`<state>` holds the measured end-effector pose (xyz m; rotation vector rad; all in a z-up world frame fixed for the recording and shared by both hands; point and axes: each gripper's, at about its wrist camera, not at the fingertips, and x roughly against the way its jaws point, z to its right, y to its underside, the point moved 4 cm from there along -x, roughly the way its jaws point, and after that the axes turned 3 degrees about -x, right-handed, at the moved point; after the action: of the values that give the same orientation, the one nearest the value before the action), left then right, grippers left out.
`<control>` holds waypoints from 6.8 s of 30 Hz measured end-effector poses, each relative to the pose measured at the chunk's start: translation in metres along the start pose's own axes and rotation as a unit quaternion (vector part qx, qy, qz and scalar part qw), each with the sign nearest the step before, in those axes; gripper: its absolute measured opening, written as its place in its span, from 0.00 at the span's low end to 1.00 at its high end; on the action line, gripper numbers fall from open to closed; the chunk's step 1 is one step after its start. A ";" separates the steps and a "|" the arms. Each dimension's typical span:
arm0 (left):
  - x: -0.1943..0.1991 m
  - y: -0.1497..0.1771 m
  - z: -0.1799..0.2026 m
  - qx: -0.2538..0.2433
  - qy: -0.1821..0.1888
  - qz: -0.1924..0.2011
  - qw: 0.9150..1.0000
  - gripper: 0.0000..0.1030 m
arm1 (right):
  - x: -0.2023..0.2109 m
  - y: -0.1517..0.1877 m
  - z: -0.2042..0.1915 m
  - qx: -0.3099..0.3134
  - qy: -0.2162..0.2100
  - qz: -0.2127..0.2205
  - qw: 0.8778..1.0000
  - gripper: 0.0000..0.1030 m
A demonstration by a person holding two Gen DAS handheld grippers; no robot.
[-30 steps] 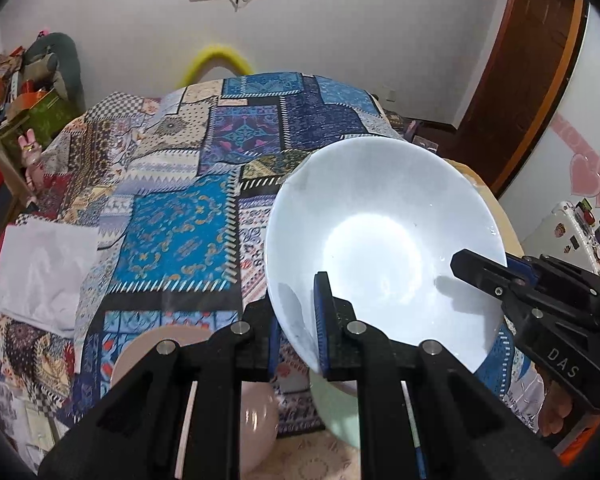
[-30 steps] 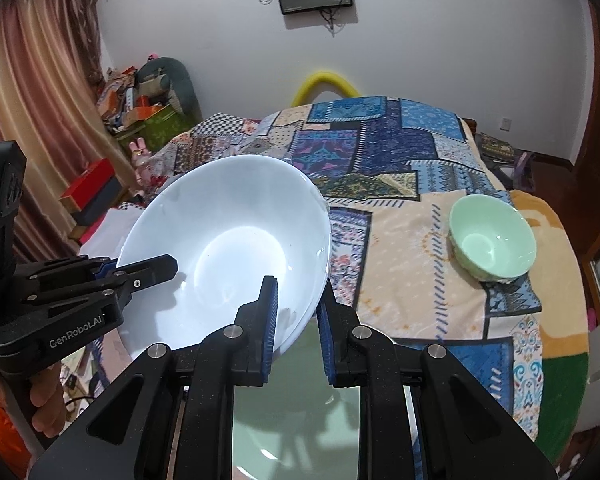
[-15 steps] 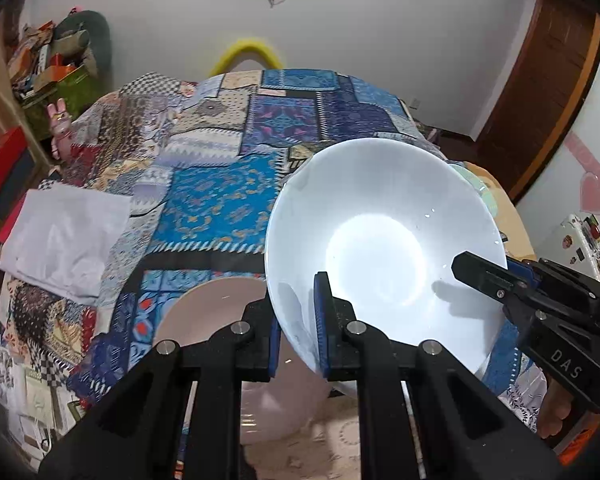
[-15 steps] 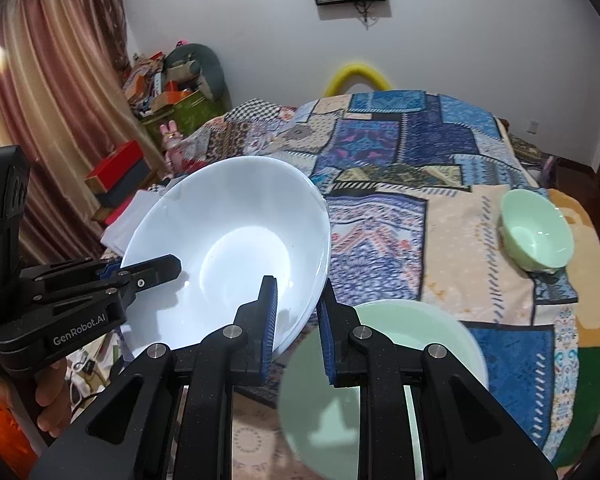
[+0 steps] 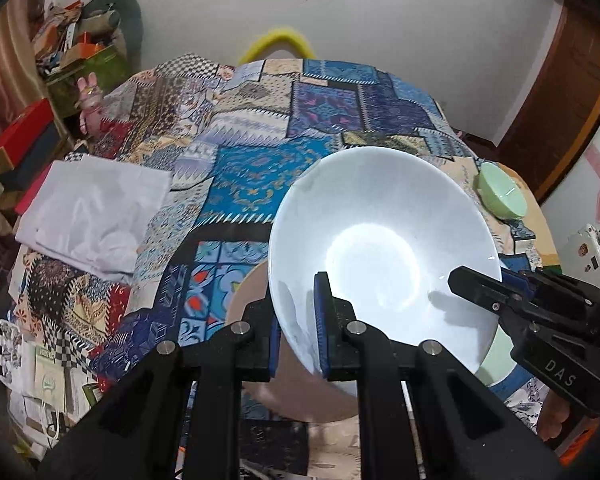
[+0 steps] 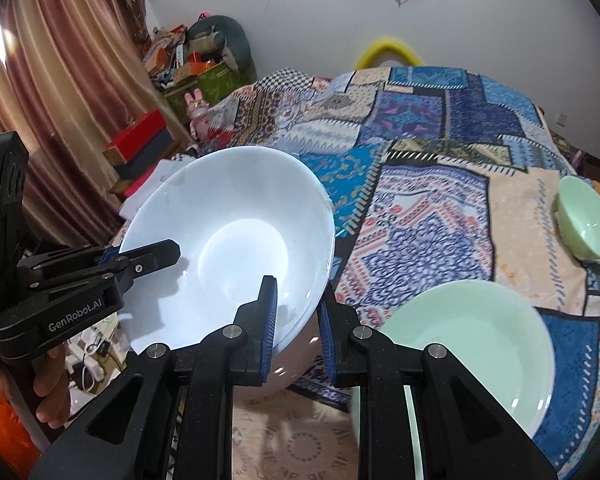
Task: Organize plates and bowls
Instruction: 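Lift the white spotted bowl and carry it over the pink bowl, then lower the white spotted bowl into the pink bowl and open the grippers, then move both grippers to the pale green bowl rim and close on it, then lift the pale green bowl and carry it over the nested bowls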
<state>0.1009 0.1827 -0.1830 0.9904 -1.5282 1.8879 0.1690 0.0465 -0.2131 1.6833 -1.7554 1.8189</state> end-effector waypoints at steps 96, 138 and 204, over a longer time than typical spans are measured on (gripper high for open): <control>-0.078 -0.090 0.189 -0.117 0.024 0.027 0.992 0.80 | 0.098 0.004 0.284 -0.153 0.195 0.064 0.967 0.47; -0.216 -0.114 0.237 -0.106 0.031 -0.059 0.992 0.69 | 0.011 -0.024 0.278 -0.102 0.091 -0.013 0.991 0.22; -0.036 -0.060 0.206 -0.114 0.068 0.010 0.991 0.15 | 0.100 -0.018 0.150 -0.078 0.105 0.073 0.989 0.18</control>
<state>0.2134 -0.0015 -0.1554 0.7327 -1.6338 1.7104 0.2337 -0.1173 -0.1714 1.2862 -1.9159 1.7854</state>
